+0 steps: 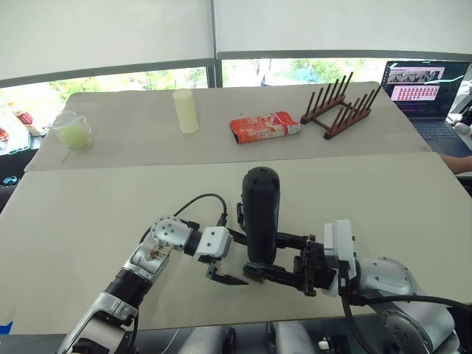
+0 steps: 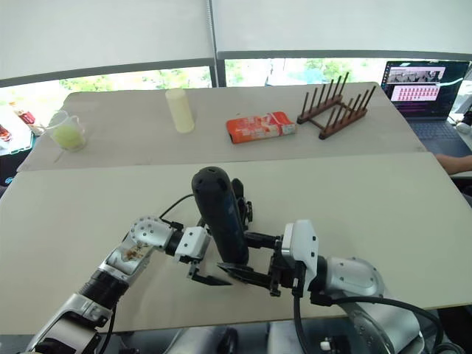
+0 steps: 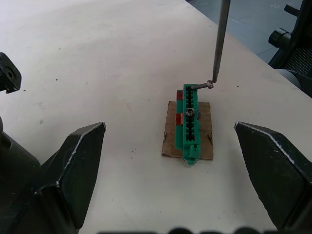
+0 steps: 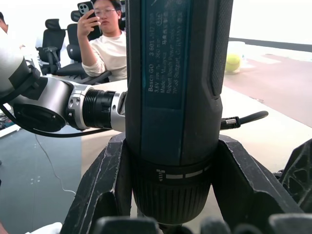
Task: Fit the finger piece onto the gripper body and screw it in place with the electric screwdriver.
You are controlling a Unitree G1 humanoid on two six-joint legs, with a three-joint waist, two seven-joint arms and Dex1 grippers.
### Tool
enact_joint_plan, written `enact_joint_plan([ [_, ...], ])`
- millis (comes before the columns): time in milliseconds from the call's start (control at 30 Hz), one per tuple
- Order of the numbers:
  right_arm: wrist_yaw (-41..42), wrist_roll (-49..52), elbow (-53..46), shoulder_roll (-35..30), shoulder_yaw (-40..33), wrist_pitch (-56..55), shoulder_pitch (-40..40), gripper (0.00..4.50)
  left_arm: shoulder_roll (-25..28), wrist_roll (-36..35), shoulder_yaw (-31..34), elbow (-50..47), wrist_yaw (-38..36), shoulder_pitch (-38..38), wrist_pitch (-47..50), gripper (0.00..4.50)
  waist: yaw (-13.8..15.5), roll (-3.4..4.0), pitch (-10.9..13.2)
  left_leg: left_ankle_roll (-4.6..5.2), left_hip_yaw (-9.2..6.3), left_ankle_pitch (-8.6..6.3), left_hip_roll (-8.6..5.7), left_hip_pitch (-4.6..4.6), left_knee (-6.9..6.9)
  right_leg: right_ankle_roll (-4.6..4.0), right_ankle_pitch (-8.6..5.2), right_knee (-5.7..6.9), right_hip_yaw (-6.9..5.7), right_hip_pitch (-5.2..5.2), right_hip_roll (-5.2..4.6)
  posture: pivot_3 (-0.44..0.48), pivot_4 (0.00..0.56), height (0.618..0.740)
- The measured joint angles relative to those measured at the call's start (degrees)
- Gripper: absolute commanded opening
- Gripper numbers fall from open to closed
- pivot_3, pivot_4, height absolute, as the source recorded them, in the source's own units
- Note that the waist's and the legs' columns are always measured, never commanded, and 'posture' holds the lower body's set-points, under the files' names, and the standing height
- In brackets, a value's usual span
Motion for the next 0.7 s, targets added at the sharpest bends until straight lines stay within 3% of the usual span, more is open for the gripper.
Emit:
enact_joint_plan([
  [700, 1.1, 6.9, -0.7, -4.3, -4.9, 2.5, -6.1, 1.9, -0.4, 0.0, 0.0, 1.0, 0.3, -0.1, -1.7, 4.5, 0.0, -0.01, 0.0, 0.01, 0.0, 0.0, 0.0, -0.01, 0.0, 0.0, 0.0, -0.01, 0.0, 0.01, -0.02, 0.0, 0.15, 0.74],
])
